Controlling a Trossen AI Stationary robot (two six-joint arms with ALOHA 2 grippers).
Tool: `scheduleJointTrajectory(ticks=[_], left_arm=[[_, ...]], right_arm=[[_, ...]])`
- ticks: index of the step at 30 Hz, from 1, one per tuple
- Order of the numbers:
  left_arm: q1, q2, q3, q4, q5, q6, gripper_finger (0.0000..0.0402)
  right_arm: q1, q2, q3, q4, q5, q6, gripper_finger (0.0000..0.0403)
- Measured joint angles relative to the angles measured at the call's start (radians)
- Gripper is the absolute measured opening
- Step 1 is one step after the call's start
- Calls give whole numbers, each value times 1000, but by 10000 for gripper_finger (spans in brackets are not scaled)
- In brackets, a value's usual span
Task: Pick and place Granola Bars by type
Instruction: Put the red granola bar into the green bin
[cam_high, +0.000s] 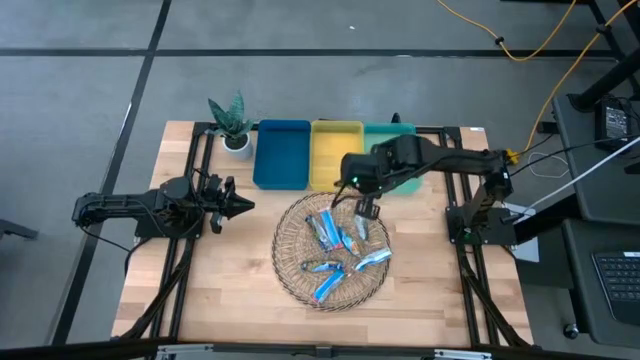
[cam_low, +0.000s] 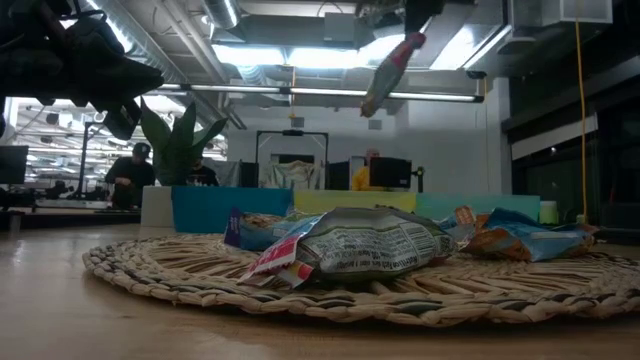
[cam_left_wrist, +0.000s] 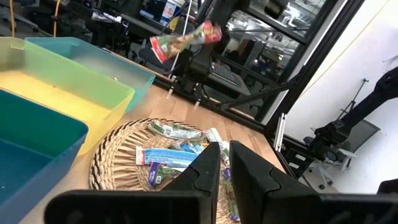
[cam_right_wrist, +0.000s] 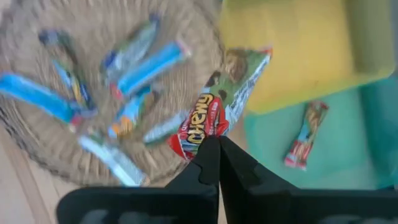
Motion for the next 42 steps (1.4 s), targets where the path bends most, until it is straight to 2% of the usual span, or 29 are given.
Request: scheduleJointTrajectory(ticks=[7,14,21,25,30,42], left_arm=[[0,0,0,0,0,0,31],[0,0,0,0,0,0,31],[0,0,0,0,0,0,31],[0,0,0,0,0,0,31],[0,0,0,0,0,0,31],[0,0,0,0,0,0,31]], right_arm=[[-79,-106,31,-6,5,-21,4],[-169,-231,31,-5,56,-47,4],[-179,-254,19,4,52,-17,18],[-157,-253,-78,1,28,7,41],[-113,-281,-279,45,2,43,97],[-85,-365,-783,372,-84,276,292]])
